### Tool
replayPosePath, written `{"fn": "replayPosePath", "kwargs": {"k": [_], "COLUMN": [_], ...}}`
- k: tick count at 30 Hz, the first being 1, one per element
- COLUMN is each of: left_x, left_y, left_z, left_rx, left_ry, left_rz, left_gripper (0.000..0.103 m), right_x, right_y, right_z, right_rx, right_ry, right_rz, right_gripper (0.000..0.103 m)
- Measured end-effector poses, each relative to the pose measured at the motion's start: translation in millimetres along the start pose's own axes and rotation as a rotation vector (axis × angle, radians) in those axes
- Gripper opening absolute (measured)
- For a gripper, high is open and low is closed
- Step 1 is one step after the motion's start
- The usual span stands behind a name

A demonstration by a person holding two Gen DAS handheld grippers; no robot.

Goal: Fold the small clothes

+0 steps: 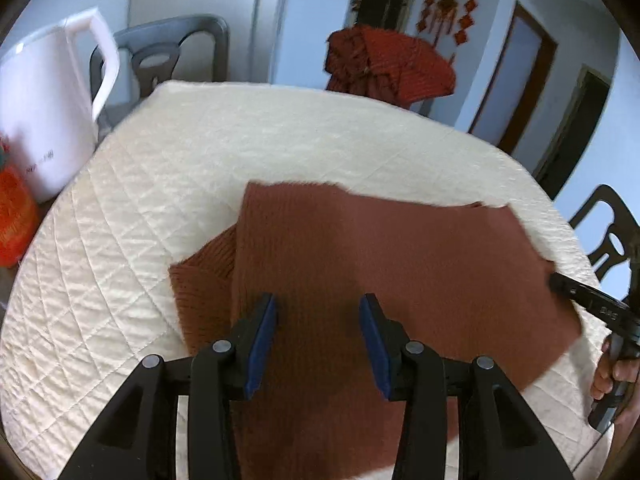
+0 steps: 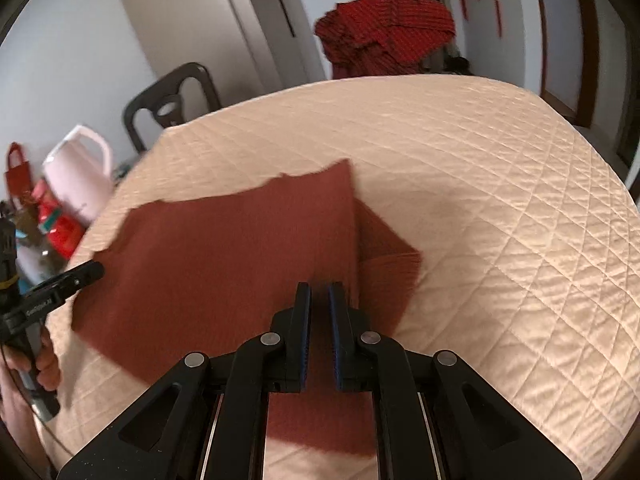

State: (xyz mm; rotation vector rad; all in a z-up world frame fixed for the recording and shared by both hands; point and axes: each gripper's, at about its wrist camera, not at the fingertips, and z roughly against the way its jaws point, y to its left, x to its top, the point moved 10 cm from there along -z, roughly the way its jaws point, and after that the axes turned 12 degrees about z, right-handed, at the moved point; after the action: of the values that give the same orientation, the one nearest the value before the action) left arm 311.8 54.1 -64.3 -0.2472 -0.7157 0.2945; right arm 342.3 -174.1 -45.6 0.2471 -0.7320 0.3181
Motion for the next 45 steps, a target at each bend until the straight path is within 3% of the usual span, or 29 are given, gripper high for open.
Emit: {"fn": "replayPosePath", "kwargs": {"k": [7,12,15,20,25,33,38,45], "left_x": [-3,-3,-10,-20,-29,-31,-24,-9], "left_y": [9,6,1,-1,7,30,42,48], "left_z": [2,5,21,58,72,62,46,17], "left_rx": [-0.039,0.011,0.046,0.060,0.077,0.114,0.100,-0.017], "left_ry": [-0.018,-0.029,-0.052,-0.110,-0.119,-0.098,-0.066,-0.003], "left_rz": [0.037,0.003,-0.025,-0.028,-0.003,0.028,0.055,0.145], "left_gripper": [0.046,0.046,0.046,0.047,0.049,0.056,0.056,0.056], "right_x": [-2,-1,-2,-2,-10,-15,-12,0], "right_y": [-10,-8,2,34,62,87,102,119], "right_z": [1,3,18,48,52,44,37,19], "right_rx": [0.057,0.058,0.022,0.050,0.094,0.108,0.106,0.118], "right_ry": [-0.017,-0.012,-0.023,-0.077,-0.064,-0.052,-0.044,-0.019], "right_rz": [-0.068,-0.055,-0.015,0.079,0.142,0.188,0.230,0.262], "right_gripper": [0.004,0.004,0.008,0.011,0.029,0.030,0.029,0.029]}}
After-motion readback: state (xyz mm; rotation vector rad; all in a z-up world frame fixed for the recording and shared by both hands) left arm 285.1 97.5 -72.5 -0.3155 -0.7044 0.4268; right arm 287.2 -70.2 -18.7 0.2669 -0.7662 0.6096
